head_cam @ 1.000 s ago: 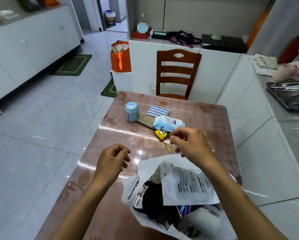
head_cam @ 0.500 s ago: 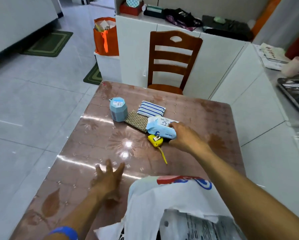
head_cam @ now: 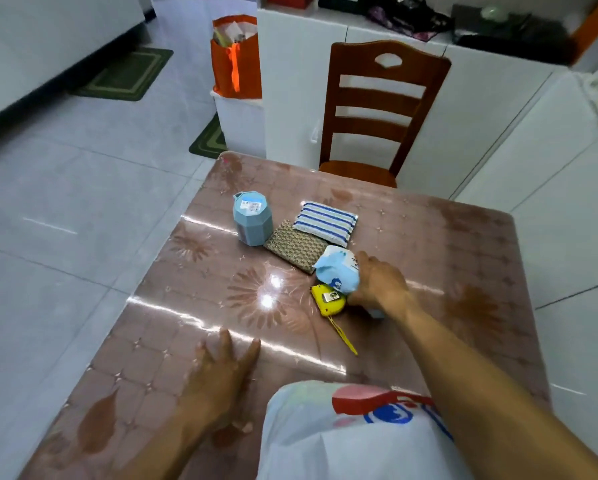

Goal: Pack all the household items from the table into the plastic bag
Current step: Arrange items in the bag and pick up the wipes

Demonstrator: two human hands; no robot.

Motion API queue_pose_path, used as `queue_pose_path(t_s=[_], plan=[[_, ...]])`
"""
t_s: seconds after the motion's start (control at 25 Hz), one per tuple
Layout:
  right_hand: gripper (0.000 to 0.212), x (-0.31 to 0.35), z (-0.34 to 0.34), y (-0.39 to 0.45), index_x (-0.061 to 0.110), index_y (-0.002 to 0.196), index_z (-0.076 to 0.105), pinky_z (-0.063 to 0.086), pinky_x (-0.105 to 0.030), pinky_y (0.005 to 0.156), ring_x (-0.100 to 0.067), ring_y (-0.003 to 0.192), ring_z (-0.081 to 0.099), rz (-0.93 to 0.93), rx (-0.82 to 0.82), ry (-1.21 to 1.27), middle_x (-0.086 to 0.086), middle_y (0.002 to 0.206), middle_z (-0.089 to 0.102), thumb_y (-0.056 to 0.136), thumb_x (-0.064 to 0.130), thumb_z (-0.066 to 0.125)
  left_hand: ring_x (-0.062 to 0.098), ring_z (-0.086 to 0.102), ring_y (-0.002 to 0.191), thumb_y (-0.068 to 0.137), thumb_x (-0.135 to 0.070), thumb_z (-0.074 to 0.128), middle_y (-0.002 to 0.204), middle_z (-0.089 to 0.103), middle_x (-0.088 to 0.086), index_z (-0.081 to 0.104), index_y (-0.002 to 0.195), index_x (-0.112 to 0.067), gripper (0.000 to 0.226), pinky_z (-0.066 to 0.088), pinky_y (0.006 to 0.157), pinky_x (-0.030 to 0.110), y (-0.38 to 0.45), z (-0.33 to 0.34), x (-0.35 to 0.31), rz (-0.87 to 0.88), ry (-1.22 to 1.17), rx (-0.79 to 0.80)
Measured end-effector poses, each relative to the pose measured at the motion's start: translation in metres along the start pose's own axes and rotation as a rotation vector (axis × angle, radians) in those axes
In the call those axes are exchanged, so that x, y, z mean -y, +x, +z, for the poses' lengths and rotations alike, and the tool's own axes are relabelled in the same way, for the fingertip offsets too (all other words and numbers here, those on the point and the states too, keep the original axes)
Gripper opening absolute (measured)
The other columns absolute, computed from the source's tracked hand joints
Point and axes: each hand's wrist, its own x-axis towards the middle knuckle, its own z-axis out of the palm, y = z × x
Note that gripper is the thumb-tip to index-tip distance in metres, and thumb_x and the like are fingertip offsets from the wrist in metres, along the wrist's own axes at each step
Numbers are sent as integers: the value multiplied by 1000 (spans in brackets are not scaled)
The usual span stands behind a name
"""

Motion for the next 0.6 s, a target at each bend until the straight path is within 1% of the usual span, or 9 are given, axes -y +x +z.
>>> queue_pose_path(t_s=[0.12, 0.2, 0.24, 0.28, 0.36, 0.44, 0.48, 0.56, 0.6], plan=[[56, 0, -16, -48, 18, 103, 53, 41, -29, 65, -27, 88, 62, 137, 121, 330, -8, 107, 68, 60, 47, 75, 62, -3, 138, 64, -56, 77, 157, -22, 16, -6, 149, -46, 119, 32, 108, 62, -4, -1, 1, -14, 38, 10], [49, 1, -37, -82, 19, 96, 59, 46, -29, 62, -21, 79, 63, 194, 74, 609, -4, 97, 70, 56, 40, 78, 62, 0, 138, 67, -60, 69, 158, -14, 15, -2, 149, -47, 110, 33, 106, 63, -4, -5, 3, -2, 25, 3], [49, 1, -51, -102, 19, 96, 62, 52, -30, 64, -19, 78, 66, 207, 25, 784, -2, 94, 71, 53, 36, 79, 60, 4, 138, 65, -63, 65, 157, -5, 15, 5, 149, -46, 105, 33, 105, 62, -7, -5, 5, 11, 17, 3], [52, -1, -71, -129, 17, 97, 65, 56, -32, 69, -19, 79, 68, 214, -33, 966, -2, 94, 73, 49, 32, 79, 55, 13, 140, 66, -64, 60, 154, 12, 14, 19, 147, -41, 94, 32, 105, 59, -13, -9, 6, 42, 0, 29], [56, -3, -106, -192, 12, 101, 69, 60, -39, 77, -24, 83, 71, 170, -88, 1317, -7, 96, 75, 47, 21, 81, 37, 44, 131, 75, -52, 60, 137, 48, 6, 52, 130, -28, 61, 40, 102, 45, -50, -38, 7, 187, -189, 56], [51, -16, -124, -265, 7, 106, 68, 59, -40, 79, -29, 88, 70, 92, -120, 1654, -12, 100, 74, 56, 6, 80, 24, 62, 109, 87, -32, 68, 123, 63, 3, 62, 125, -22, 40, 51, 88, 35, -108, -78, -2, 155, -502, -122], [54, -21, -124, -299, 5, 110, 67, 58, -42, 82, -30, 93, 70, 59, -116, 1780, -13, 105, 73, 58, 4, 79, 20, 66, 99, 90, -29, 67, 114, 68, 1, 65, 121, -22, 33, 51, 80, 32, -142, -102, -9, 115, -634, -255], [72, -25, -106, -357, 3, 118, 64, 55, -50, 89, -33, 103, 68, 8, -93, 1961, -16, 113, 71, 50, 9, 87, 11, 68, 85, 89, -39, 66, 92, 73, -11, 69, 105, -29, 20, 49, 71, 27, -219, -130, -28, 158, -809, -555], [84, -21, -91, -376, 2, 119, 62, 54, -52, 90, -35, 105, 67, 0, -95, 2009, -17, 114, 70, 43, 15, 93, 7, 66, 83, 83, -47, 68, 87, 71, -15, 68, 101, -34, 22, 49, 70, 25, -258, -131, -40, 225, -817, -585]])
